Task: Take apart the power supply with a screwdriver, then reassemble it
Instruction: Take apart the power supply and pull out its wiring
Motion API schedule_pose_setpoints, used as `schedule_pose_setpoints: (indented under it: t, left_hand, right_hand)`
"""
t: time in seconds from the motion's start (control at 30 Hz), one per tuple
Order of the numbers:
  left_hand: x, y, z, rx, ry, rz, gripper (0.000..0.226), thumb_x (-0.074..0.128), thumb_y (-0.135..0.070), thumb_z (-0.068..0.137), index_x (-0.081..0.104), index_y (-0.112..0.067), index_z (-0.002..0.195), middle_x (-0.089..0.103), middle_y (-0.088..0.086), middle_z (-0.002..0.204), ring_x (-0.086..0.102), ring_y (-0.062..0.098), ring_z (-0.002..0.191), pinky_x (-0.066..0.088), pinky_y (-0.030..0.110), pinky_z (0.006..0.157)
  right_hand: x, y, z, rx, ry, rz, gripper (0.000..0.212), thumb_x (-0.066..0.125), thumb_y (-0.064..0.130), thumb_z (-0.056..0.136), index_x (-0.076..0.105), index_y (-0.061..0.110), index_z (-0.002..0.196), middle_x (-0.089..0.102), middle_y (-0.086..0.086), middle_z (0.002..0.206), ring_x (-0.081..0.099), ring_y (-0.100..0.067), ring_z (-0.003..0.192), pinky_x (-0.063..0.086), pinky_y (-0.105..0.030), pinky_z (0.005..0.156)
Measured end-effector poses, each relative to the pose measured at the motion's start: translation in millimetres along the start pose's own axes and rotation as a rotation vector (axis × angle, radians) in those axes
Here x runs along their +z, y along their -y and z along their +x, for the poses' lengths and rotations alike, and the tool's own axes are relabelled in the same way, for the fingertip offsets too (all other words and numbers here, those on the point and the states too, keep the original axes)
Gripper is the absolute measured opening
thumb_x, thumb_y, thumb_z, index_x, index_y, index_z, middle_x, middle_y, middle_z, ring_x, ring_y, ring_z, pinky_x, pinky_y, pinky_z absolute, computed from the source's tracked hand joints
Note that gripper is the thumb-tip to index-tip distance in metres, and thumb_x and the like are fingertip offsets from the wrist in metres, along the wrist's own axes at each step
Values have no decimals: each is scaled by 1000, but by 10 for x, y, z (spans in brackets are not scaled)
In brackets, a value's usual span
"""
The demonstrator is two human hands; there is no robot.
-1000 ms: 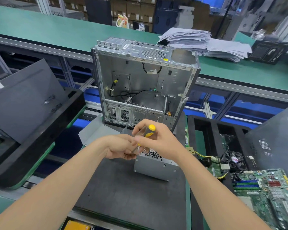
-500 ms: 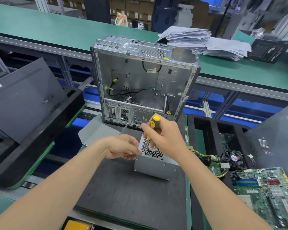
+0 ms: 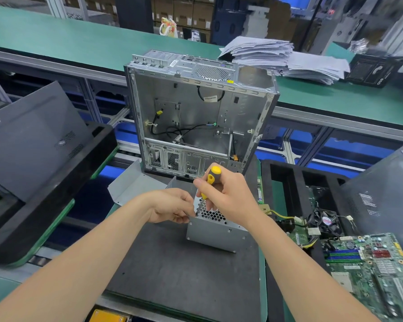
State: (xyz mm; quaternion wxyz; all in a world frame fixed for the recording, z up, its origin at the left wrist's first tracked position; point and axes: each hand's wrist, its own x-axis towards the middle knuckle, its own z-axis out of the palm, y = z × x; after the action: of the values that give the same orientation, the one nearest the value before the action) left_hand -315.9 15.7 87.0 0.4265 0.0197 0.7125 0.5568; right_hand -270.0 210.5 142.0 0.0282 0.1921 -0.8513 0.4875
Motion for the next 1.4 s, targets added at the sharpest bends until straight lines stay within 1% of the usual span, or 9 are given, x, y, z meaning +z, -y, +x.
schedule_pose_setpoints:
  t: [0.4, 0.53, 0.63, 0.7, 0.87, 1.03, 1.13, 1.3, 1.4]
  left_hand:
    - [-22, 43, 0, 63, 16, -37, 32, 67, 6, 87, 57, -17, 67, 54, 1, 65, 57, 15, 65, 48, 34, 78]
    - [-22, 55, -28, 85, 26, -62, 38, 69, 5, 84, 59, -20, 58, 53, 0, 63, 57, 17, 66, 49, 33, 75]
    - [5, 38, -73, 102, 7, -72, 21, 74, 0, 75, 62, -17, 73, 54, -1, 66, 55, 17, 66, 50, 33, 73]
    - [8, 51, -98, 155, -24, -23, 38, 75, -2, 74, 57, -14, 105, 58, -2, 67, 56, 17, 68, 48, 33, 71]
    - [5, 76, -198, 499, -176, 375, 47, 85, -17, 80, 57, -32, 115, 54, -5, 120, 55, 14, 110, 45, 25, 89]
    - [142, 13, -179, 576, -187, 379, 16, 87, -16, 78, 74, -25, 81, 73, 1, 84, 61, 13, 75, 50, 33, 71]
    - [129, -24, -134, 564, -226, 474, 17, 90, -19, 77, 77, -29, 79, 75, 1, 84, 67, 23, 80, 55, 42, 77]
    - [112, -5, -157, 550, -190, 432, 21, 91, -21, 78, 77, -31, 89, 77, -5, 92, 69, 12, 83, 56, 29, 78]
    - [98, -27, -177, 538, -191, 477, 20, 90, -26, 79, 76, -36, 91, 78, -10, 93, 71, 14, 90, 57, 37, 87]
  right_hand:
    - [-9, 153, 100, -45, 97, -190, 44, 75, 51, 93, 47, 19, 79, 70, 2, 59, 70, -15, 57, 56, -39, 62]
    - [42, 239, 155, -9, -28, -300, 64, 87, 61, 75, 35, 26, 62, 51, 7, 45, 54, -14, 46, 44, -36, 52]
    - [82, 259, 182, 3, -112, -338, 74, 87, 67, 70, 26, 25, 59, 39, 10, 45, 27, -16, 52, 20, -29, 49]
    - [82, 248, 167, 21, -127, -290, 74, 86, 65, 72, 26, 23, 60, 39, 11, 48, 26, -16, 56, 18, -29, 50]
    - [61, 208, 136, 90, -118, -218, 64, 85, 63, 70, 34, 25, 60, 45, 3, 48, 34, -18, 51, 29, -38, 51]
    - [29, 233, 118, 88, -63, -313, 58, 77, 69, 77, 45, 23, 64, 54, 6, 51, 46, -15, 55, 42, -38, 54]
    - [-118, 258, 112, -26, 113, -106, 16, 77, 42, 91, 69, 30, 95, 74, 11, 88, 69, -10, 85, 58, -40, 76]
    - [-396, 287, 147, -166, 475, 322, 27, 57, -11, 100, 62, -2, 124, 68, -19, 127, 66, -36, 124, 53, -58, 104]
    - [-418, 253, 171, -143, 475, 194, 26, 58, -13, 98, 69, 3, 116, 73, -9, 118, 70, -23, 114, 55, -34, 97]
